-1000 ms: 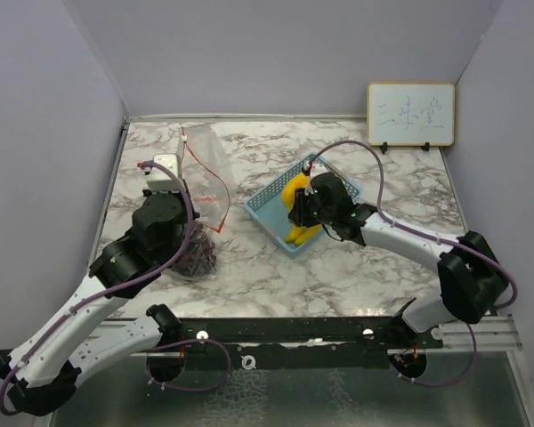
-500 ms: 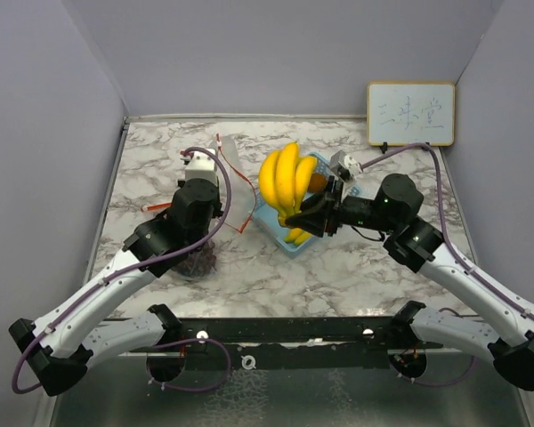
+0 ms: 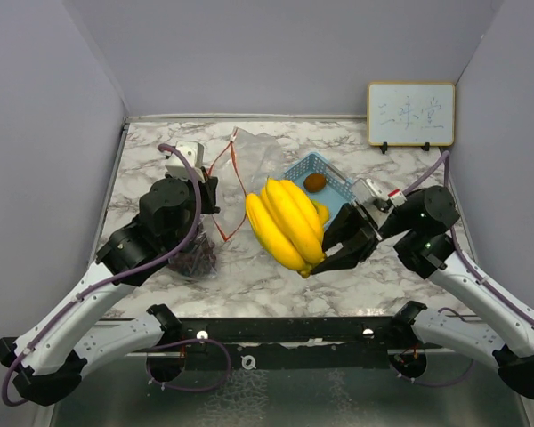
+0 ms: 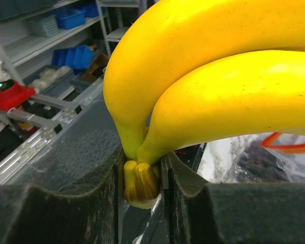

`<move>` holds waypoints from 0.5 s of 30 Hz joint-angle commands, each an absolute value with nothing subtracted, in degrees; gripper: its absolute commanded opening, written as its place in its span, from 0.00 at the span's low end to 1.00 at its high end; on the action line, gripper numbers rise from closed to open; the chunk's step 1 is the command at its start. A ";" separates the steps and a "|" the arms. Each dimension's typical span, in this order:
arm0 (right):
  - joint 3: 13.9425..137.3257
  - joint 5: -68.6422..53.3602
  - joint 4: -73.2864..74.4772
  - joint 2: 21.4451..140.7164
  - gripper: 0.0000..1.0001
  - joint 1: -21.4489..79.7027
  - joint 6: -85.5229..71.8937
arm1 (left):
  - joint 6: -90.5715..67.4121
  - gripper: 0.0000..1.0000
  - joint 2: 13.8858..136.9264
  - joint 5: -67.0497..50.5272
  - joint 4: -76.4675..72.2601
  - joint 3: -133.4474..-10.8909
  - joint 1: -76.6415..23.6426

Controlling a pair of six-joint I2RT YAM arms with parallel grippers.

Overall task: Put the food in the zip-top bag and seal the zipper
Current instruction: Place the fake fruit in the zipper food storage bag.

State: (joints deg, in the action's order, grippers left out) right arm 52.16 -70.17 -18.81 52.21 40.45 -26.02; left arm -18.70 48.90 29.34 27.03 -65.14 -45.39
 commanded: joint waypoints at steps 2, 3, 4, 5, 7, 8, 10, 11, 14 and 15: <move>54.04 -79.89 -35.17 51.03 0.02 40.61 -35.60 | -18.72 0.00 49.41 25.87 25.23 -64.85 -45.18; 53.97 -80.24 -37.99 51.46 0.02 40.61 -37.62 | -18.89 0.00 49.44 25.31 24.63 -64.64 -45.18; 54.01 -80.51 -40.22 52.00 0.02 40.61 -39.12 | -19.08 0.00 49.69 24.83 24.14 -64.59 -45.18; 54.16 -80.61 -41.46 52.74 0.02 40.61 -40.17 | -19.19 0.00 50.00 24.24 23.76 -64.70 -45.19; 54.48 -80.58 -43.61 54.26 0.03 40.67 -41.41 | -19.46 0.00 50.65 22.73 23.29 -65.15 -45.18; 54.29 -80.48 -45.25 54.96 0.03 40.68 -42.27 | -19.63 0.00 51.08 21.88 23.25 -65.56 -45.20; 53.99 -80.44 -48.14 56.66 0.03 40.69 -43.31 | -19.87 0.00 51.78 20.51 23.36 -66.31 -45.20; 53.88 -80.44 -49.04 57.41 0.03 40.74 -43.51 | -20.08 0.00 51.97 19.61 23.29 -66.60 -45.19; 53.08 -80.82 -53.47 59.86 0.03 40.84 -45.76 | -20.38 0.00 52.07 17.63 22.72 -67.04 -45.19; 53.01 -81.01 -54.09 60.66 0.03 40.87 -46.02 | -20.49 0.00 52.08 17.03 22.56 -67.24 -45.18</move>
State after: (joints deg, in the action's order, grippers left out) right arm 52.80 -79.61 -45.10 58.19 40.51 -41.89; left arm -19.55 52.31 21.85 25.17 -64.90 -45.39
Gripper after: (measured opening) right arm 0.284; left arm 0.017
